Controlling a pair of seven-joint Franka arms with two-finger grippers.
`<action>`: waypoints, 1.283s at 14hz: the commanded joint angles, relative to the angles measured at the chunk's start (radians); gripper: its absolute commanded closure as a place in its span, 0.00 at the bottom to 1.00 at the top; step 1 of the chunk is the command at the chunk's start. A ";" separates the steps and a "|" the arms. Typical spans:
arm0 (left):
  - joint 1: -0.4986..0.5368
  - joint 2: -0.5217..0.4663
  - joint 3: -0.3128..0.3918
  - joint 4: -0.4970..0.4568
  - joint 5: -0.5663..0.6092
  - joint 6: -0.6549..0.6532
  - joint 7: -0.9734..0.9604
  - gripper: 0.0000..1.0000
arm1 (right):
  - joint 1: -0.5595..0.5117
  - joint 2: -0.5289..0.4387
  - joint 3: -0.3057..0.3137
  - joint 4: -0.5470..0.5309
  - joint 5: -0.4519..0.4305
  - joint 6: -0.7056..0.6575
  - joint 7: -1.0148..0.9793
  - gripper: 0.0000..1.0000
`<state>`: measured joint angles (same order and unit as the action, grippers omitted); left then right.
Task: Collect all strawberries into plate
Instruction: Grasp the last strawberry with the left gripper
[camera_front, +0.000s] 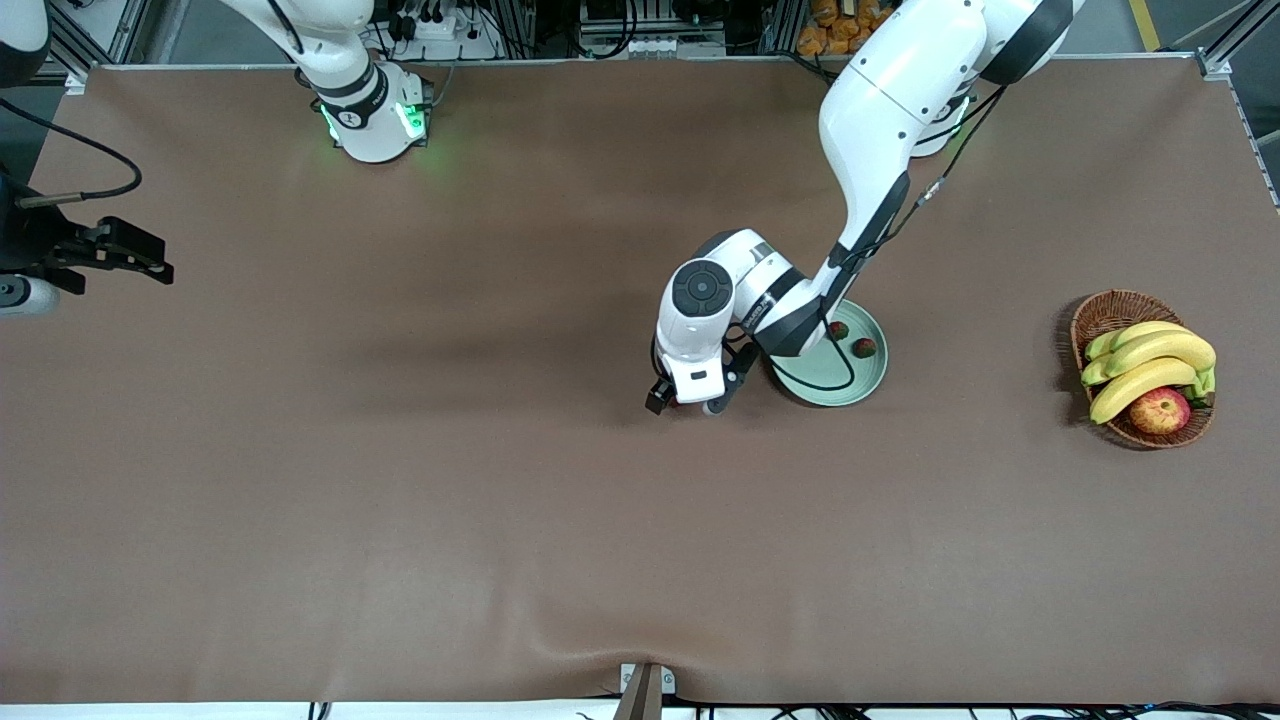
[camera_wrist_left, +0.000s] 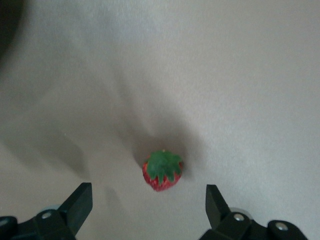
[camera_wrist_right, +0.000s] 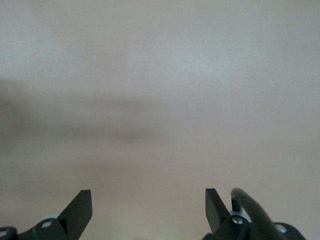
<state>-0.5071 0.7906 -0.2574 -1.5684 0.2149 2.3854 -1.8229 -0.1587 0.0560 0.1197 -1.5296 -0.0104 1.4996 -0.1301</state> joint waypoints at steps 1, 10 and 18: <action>-0.011 0.018 0.012 0.010 0.050 0.006 -0.033 0.00 | 0.108 -0.016 -0.151 -0.007 0.029 -0.009 -0.013 0.00; -0.013 0.039 0.012 0.016 0.115 0.011 -0.024 0.17 | 0.096 0.001 -0.163 0.057 0.032 -0.025 -0.016 0.00; -0.013 0.041 0.012 0.027 0.115 0.017 -0.024 0.46 | 0.060 -0.007 -0.126 0.059 0.020 -0.058 -0.013 0.00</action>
<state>-0.5088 0.8218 -0.2538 -1.5591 0.3009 2.3966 -1.8273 -0.0735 0.0556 -0.0271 -1.4822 0.0009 1.4670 -0.1352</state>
